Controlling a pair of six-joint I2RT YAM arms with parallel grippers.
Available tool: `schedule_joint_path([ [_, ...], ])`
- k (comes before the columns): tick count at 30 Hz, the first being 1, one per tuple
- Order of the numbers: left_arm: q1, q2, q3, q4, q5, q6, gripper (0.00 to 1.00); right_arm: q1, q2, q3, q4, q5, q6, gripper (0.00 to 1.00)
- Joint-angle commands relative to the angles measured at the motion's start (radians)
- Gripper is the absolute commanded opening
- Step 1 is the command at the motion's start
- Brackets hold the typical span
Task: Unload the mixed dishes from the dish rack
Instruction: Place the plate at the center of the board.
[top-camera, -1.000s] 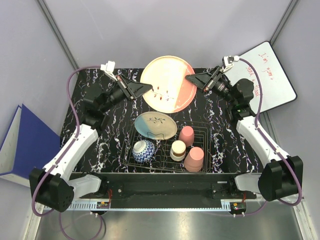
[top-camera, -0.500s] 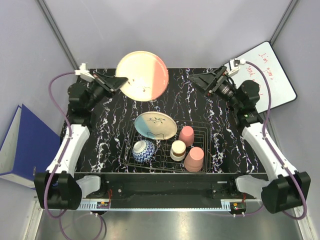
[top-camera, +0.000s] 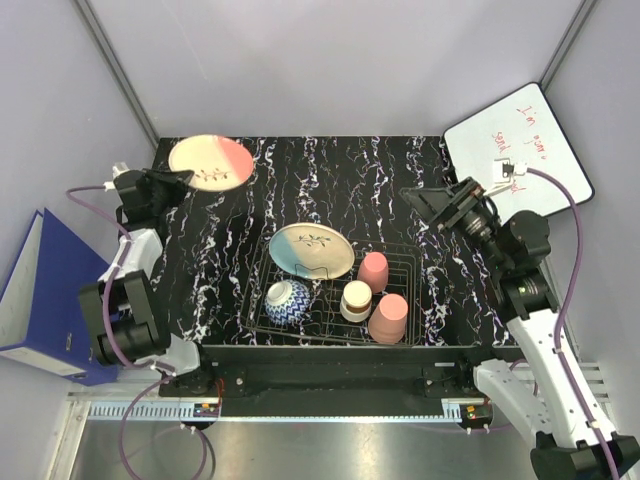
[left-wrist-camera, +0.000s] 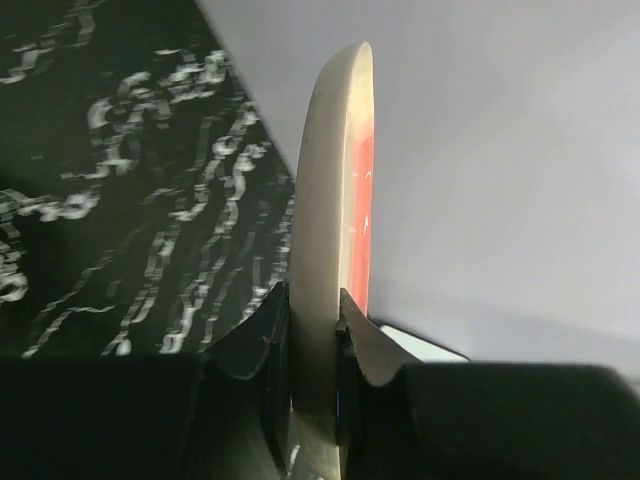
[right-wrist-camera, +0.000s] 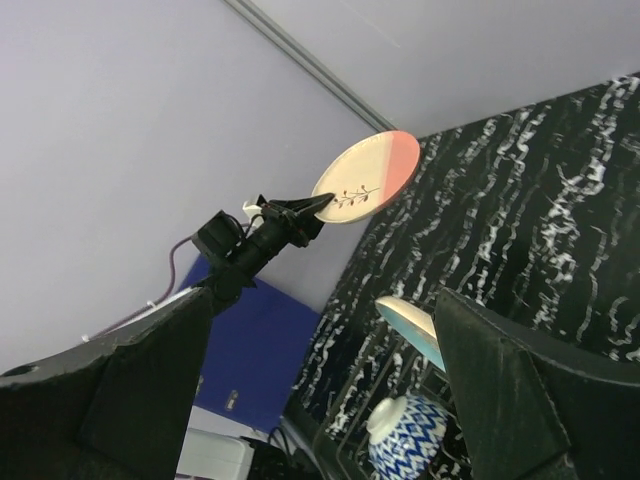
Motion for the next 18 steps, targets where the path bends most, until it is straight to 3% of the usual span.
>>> schedule_joint_path([
  [1,0.008,0.062,0.058,0.245,-0.005,0.014,0.00,-0.002,-0.056,-0.044,-0.124,0.053,-0.111,1.00],
  [18,0.088,0.352,0.173,0.190,-0.130,0.065,0.00,-0.002,-0.067,-0.171,-0.125,0.058,-0.128,1.00],
])
